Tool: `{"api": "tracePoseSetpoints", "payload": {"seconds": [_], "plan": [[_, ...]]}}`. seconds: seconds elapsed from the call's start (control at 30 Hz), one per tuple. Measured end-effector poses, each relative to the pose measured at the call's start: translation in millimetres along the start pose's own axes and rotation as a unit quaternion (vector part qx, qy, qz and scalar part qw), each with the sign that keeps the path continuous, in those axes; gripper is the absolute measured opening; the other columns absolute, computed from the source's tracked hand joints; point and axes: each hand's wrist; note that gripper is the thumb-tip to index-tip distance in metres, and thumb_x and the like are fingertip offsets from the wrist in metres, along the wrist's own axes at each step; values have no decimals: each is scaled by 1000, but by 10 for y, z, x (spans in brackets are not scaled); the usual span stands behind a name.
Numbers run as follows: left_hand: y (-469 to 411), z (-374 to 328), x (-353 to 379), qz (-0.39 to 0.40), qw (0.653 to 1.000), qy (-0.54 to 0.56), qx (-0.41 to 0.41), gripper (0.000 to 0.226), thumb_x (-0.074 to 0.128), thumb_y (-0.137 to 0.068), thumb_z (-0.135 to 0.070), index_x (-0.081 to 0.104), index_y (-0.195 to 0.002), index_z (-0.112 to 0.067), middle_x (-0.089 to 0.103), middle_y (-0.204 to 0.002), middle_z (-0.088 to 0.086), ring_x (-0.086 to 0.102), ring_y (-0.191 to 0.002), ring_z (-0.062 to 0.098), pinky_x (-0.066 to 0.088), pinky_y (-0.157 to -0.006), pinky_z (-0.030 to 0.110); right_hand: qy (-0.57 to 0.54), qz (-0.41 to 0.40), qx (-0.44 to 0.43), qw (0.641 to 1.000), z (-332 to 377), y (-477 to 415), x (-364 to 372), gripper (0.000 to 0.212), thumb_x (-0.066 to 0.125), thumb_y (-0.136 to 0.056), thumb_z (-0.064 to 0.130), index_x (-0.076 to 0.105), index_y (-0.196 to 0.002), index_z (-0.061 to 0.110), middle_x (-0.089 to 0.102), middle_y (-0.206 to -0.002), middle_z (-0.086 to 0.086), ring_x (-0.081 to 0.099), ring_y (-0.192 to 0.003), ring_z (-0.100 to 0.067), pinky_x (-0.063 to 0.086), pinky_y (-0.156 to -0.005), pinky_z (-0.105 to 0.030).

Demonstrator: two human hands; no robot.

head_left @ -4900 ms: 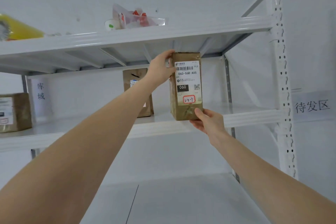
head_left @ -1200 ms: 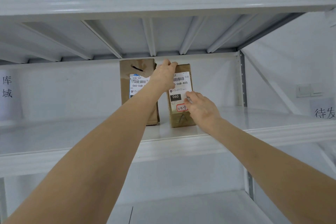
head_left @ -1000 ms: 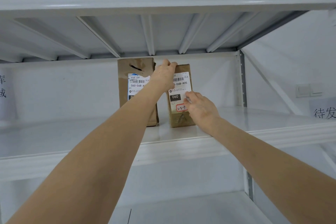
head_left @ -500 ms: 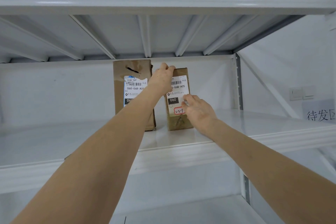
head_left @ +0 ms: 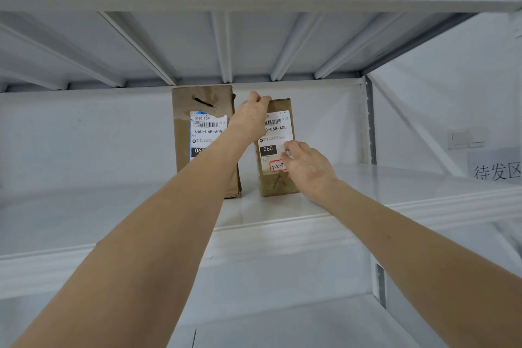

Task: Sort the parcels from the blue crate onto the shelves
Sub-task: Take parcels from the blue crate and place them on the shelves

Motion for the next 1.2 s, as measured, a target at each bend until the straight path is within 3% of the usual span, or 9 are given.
{"api": "tracePoseSetpoints", "payload": {"seconds": [0.5, 0.7, 0.9, 1.07, 1.2], "plan": [[4, 30, -60, 15, 999, -23, 23, 80, 66, -83, -7, 22, -149, -14, 33, -144, 10, 41, -127, 30, 43, -100, 38, -17, 15, -5, 1000, -11, 79, -41, 44, 51, -93, 9, 43, -137, 5, 21, -152, -12, 24, -138, -26, 37, -103, -35], [70, 8, -123, 22, 999, -20, 30, 84, 62, -85, -3, 13, -151, -13, 14, -158, 9, 27, -140, 30, 33, -111, 38, -23, 13, -7, 1000, 3, 119, -81, 45, 51, -92, 8, 47, -136, 9, 23, -151, -11, 23, -138, -27, 36, -104, -36], [347, -127, -235, 9, 1000, -20, 9, 67, 56, -86, -3, 26, -146, -13, 30, -147, 11, 42, -127, 29, 46, -96, 41, -58, -27, 27, 998, -42, 328, -226, 46, 49, -90, 13, 46, -136, 16, 29, -148, -9, 27, -135, -26, 32, -103, -36], [778, -439, -369, -7, 1000, -27, -15, 56, 53, -88, -3, 35, -140, -12, 36, -139, 11, 46, -118, 29, 46, -82, 38, -94, -76, 49, 991, -93, 652, -433, 46, 47, -92, 15, 43, -138, 16, 35, -142, -9, 33, -130, -28, 34, -99, -38], [1280, -748, -431, -27, 999, 14, -31, 54, 52, -89, -7, 37, -141, -12, 39, -138, 9, 49, -117, 28, 47, -88, 41, -132, -127, 45, 982, -55, 1049, -524, 43, 56, -85, 11, 53, -128, 11, 45, -134, -14, 44, -120, -34, 40, -88, -42]]}}
Point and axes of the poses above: each hand's wrist, its own y-axis away from the middle knuckle, its own x-axis out of the palm, z = x × y
